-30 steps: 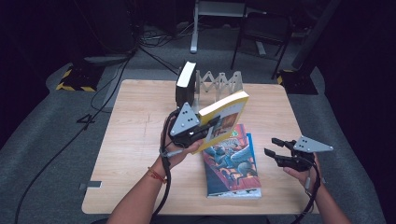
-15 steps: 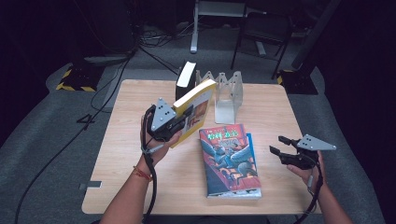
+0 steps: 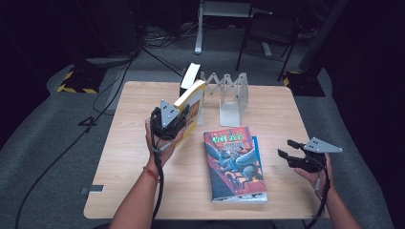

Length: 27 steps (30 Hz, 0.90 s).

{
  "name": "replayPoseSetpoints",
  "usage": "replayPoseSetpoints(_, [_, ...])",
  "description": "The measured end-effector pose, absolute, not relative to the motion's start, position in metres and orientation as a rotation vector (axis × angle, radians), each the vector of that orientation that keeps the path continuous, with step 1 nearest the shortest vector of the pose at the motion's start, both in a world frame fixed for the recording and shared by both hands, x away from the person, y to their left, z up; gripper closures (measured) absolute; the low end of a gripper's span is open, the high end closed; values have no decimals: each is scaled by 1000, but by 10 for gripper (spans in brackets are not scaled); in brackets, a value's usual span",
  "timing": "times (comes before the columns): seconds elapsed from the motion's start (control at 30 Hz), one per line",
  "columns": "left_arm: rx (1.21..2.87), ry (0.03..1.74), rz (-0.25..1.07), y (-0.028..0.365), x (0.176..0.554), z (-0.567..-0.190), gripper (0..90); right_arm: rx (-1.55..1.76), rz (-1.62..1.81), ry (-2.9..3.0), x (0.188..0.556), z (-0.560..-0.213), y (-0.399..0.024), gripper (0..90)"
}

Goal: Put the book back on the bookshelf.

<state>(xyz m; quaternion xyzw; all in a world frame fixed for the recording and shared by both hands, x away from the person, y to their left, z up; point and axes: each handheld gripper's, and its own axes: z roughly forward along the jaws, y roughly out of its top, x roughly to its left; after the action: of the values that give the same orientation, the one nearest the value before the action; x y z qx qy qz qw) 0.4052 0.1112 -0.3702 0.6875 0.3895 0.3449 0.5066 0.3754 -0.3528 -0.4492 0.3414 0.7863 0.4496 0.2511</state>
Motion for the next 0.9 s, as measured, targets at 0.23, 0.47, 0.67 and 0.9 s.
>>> replayPoseSetpoints(0.23, [1638, 1009, 851, 97, 425, -383, 744, 921, 1223, 2147, 376, -450, -352, 407])
replayPoseSetpoints(0.47, [1617, 1042, 866, 88, 441, -388, 744, 911, 1194, 2176, 377, -452, -350, 408])
replayPoseSetpoints(0.67, [1596, 1063, 902, 78, 453, -386, 743, 905, 1208, 2182, 377, -452, -349, 408])
replayPoseSetpoints(0.9, [1588, 1088, 932, 68, 466, -387, 743, 896, 1213, 2179, 376, -451, -349, 409])
